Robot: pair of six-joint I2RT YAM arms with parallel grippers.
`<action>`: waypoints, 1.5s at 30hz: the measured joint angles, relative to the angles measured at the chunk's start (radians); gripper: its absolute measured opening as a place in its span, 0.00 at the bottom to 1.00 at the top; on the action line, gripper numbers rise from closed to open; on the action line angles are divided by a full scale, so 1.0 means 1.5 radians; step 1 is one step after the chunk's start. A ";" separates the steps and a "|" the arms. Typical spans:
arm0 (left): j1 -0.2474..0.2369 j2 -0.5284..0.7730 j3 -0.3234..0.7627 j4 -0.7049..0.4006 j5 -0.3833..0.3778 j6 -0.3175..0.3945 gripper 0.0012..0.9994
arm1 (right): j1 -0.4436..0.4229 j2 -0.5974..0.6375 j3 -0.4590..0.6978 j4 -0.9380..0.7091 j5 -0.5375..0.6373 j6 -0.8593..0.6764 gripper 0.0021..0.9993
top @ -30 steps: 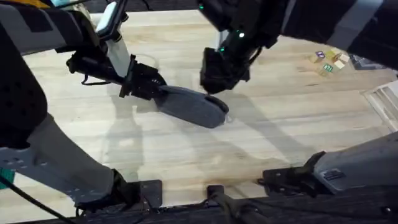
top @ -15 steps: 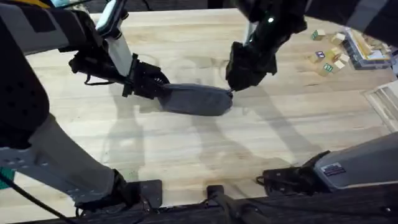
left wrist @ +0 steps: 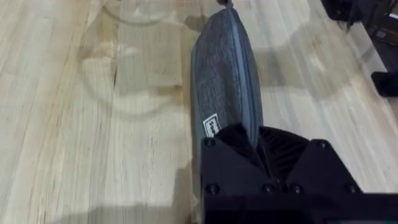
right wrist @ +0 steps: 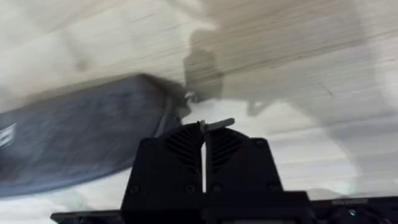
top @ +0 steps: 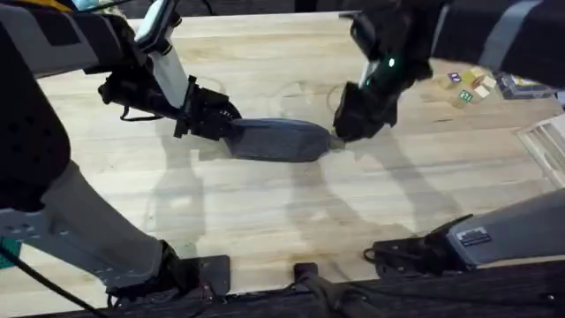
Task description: Unzip the bag, pick up the pens from the table one at a time and place them inside, then zip the bag closed.
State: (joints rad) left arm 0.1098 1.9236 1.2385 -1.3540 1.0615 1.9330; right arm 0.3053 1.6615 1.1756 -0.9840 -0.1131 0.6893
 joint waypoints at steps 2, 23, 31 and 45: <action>0.000 0.000 0.000 0.000 0.000 0.000 0.04 | -0.001 0.000 -0.034 0.027 -0.007 0.013 0.03; 0.012 0.000 0.000 0.009 -0.010 0.000 0.04 | -0.012 -0.063 0.004 0.048 0.001 -0.062 1.00; 0.012 0.000 0.000 0.010 -0.010 0.000 0.04 | -0.012 -0.157 0.019 0.033 0.001 -0.116 1.00; 0.012 0.000 0.000 0.015 -0.010 0.000 0.04 | 0.047 -0.303 0.019 -0.025 0.001 -0.288 1.00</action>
State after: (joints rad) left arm 0.1280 1.9236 1.2385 -1.3310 1.0465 1.9331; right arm 0.3753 1.2064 1.2037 -1.0213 -0.1120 0.2567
